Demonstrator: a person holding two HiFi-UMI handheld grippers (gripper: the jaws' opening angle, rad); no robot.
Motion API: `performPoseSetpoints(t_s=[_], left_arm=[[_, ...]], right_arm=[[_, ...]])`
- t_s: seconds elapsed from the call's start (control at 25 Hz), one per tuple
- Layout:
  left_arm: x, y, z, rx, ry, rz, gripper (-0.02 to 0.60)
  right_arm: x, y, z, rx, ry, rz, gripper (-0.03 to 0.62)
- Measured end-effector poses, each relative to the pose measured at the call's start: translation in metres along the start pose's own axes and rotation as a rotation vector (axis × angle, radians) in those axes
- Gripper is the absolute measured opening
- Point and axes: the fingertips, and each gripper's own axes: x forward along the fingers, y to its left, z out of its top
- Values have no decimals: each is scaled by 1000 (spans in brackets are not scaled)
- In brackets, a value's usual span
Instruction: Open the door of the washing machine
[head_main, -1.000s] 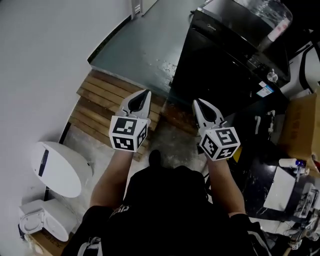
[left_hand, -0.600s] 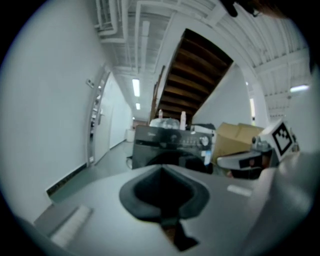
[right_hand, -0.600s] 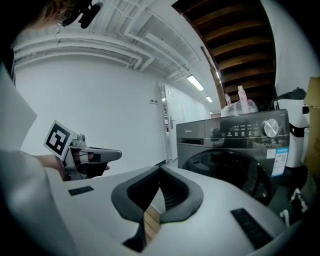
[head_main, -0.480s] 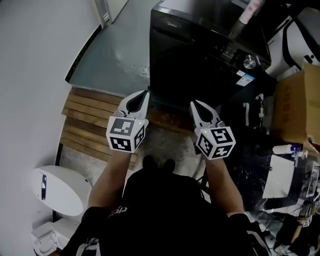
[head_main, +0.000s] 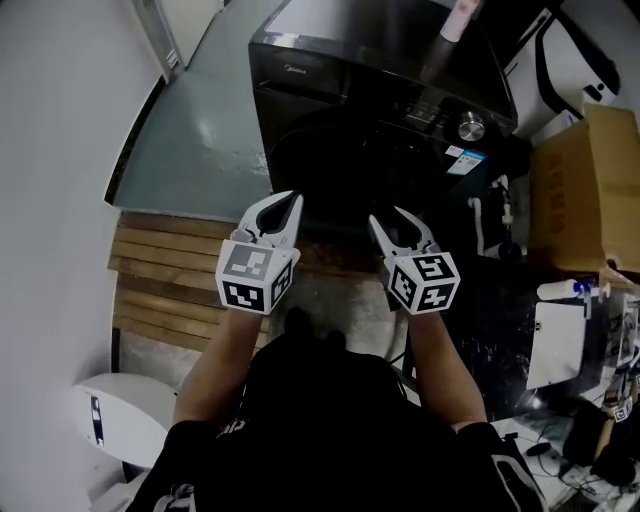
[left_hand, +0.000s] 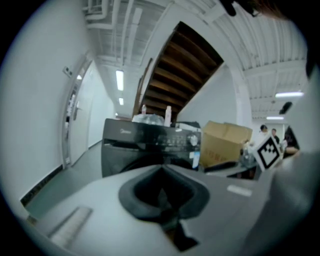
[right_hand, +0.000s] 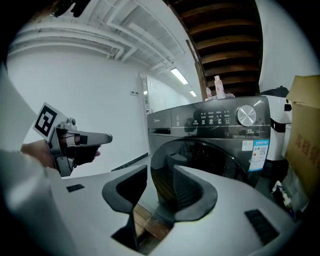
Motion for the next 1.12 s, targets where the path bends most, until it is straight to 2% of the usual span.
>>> performPoseSetpoints(t_s=[0.24,0.44,0.76,1.12], left_arm=[[47,3,4,25,15,-142,8],[77,-1,7,17,27,-198,8],[123,-17,11,44,52,-196,8],[166,-29,10,39,107,-165,8]], right_arm=[[25,-25,3,-12,42,-103,192],[31,-52,11,-41,73,-143,215],[44,-128,4,-1,114,-172,255],[72,-200,-13,-70,245,-165,279]])
